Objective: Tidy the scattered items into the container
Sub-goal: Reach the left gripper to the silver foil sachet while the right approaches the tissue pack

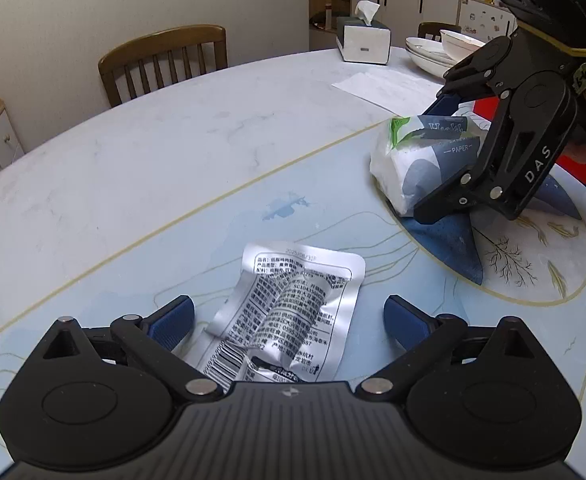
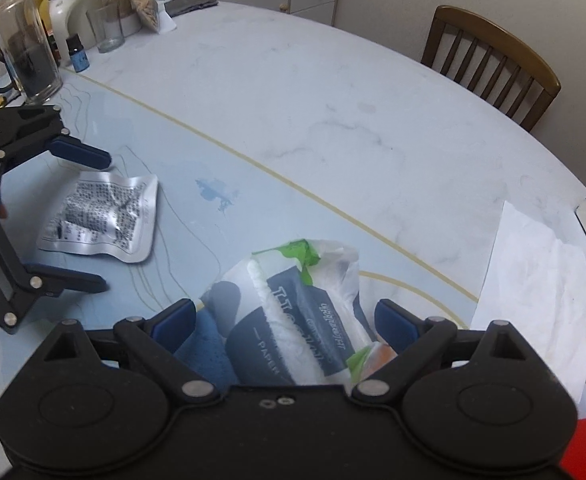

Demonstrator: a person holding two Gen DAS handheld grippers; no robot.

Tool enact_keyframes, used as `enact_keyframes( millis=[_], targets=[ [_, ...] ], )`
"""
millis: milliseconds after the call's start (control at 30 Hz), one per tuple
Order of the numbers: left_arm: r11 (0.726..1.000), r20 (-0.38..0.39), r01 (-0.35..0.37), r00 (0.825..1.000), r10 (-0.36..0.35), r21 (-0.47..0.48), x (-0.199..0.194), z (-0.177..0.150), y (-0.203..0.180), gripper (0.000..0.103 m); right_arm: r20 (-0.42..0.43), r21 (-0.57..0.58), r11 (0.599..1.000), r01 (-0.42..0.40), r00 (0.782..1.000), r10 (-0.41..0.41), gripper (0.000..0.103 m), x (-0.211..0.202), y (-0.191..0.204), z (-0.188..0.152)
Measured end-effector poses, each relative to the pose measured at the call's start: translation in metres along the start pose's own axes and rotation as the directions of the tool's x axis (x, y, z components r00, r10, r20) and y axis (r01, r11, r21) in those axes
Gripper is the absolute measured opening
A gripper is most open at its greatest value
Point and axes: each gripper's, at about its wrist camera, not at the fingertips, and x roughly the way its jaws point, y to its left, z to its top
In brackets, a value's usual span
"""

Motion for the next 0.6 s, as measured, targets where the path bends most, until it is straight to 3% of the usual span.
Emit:
enact_keyframes(
  millis=[233, 500, 600],
  targets=[
    [1.0, 0.007, 0.009, 1.0, -0.009, -0.013, 0.0, 0.001, -0.001, 0.095, -0.012, 0.015, 1.0, -0.003, 1.0, 0.003, 0.091, 0.005, -0.002, -0.001],
    [1.0, -0.015, 0.007, 1.0, -0.008, -0.012, -0.003, 0.005, -0.007, 0.074, -0.025, 0.023, 1.0, -0.011, 1.0, 0.012, 0.084, 0.004, 0.004, -0.004],
    [1.0, -0.023, 0.001, 1.0, -0.001, -0.017, -0.004, 0.005, -0.01, 0.072, -0.031, 0.017, 1.0, -0.016, 0.999, 0.016, 0.08, 0.002, 0.008, -0.005]
  ],
)
